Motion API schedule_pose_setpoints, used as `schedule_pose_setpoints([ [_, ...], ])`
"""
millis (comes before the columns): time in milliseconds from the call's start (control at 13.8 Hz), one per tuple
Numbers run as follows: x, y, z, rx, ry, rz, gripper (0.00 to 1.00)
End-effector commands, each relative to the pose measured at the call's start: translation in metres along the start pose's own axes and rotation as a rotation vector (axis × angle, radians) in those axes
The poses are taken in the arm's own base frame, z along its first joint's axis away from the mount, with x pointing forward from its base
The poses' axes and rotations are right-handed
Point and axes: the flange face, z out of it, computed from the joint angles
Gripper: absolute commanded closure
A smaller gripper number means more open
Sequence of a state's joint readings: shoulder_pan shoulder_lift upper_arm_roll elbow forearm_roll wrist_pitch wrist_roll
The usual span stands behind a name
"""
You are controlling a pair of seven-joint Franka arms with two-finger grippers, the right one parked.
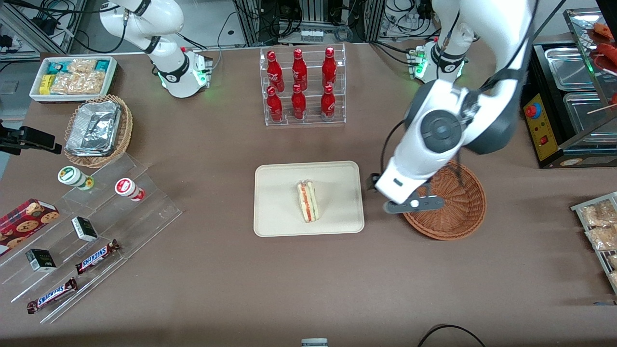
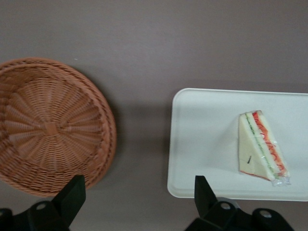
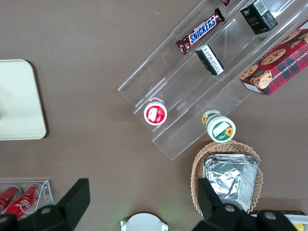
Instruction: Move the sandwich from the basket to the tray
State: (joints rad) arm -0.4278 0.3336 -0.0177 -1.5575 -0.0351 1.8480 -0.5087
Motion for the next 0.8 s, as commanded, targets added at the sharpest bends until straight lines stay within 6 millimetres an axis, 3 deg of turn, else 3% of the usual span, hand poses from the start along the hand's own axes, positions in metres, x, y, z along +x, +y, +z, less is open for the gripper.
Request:
schedule_pose_setpoints([
  [0, -0.005, -0.045, -0.024, 0.009, 0.004, 0.028, 0.00],
  [145, -0.008, -0.067, -0.044, 0.012, -0.004, 0.056, 0.00],
  [363, -0.009, -0.121, -0.073, -0.006, -0.039, 0.010, 0.00],
  [726, -0.030, -0.177, -0.112, -0.003, -0.098, 0.125, 0.00],
])
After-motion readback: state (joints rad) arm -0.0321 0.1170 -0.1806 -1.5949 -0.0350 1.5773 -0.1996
